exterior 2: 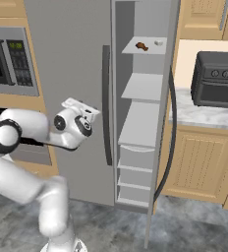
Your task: There's a chicken drumstick in the fridge that needs to be moved to the freezer for freezing. Pick up the chicken drumstick from the fridge, place it on any shelf in the freezer, and close the fridge and freezer doors when done.
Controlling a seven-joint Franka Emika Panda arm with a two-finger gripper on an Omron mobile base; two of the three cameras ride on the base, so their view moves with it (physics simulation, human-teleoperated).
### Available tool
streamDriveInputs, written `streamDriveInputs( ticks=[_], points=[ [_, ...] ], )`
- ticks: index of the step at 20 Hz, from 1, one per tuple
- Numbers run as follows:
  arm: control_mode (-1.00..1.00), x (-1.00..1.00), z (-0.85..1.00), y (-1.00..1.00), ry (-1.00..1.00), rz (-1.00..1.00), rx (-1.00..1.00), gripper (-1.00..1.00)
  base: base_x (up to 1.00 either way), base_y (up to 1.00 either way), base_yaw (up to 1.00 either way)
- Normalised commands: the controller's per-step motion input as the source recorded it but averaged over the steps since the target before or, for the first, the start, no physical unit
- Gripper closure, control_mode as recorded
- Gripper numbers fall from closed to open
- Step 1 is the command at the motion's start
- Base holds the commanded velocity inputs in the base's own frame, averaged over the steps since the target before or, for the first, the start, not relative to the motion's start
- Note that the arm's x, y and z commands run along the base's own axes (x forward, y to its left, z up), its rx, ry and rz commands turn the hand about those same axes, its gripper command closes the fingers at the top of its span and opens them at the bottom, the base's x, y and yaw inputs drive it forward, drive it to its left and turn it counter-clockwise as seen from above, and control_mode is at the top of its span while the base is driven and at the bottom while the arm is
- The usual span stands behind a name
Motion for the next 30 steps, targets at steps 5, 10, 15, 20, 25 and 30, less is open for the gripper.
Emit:
streamDriveInputs(
  ticks=[5, 10, 15, 20, 25, 30],
  points=[
    [-1.0, -0.76, 1.0, -0.16, 0.32, -0.01, -0.34, -1.0, 0.0, 0.0, 0.0],
    [-1.0, -0.61, 1.0, 0.03, 0.3, 0.05, -0.24, -1.0, 0.0, 0.0, 0.0],
    [-1.0, -0.82, 1.0, 0.0, 0.1, 0.09, -0.12, -1.0, 0.0, 0.0, 0.0],
    [-1.0, -1.0, 0.31, 0.01, -0.1, 0.07, 0.05, -1.0, 0.0, 0.0, 0.0],
    [-1.0, -1.0, 0.16, -0.06, 0.0, 0.0, 0.07, -1.0, 0.0, 0.0, 0.0],
    [-1.0, -0.48, 0.01, -0.47, -0.03, 0.02, 0.03, -1.0, 0.0, 0.0, 0.0]
  ],
)
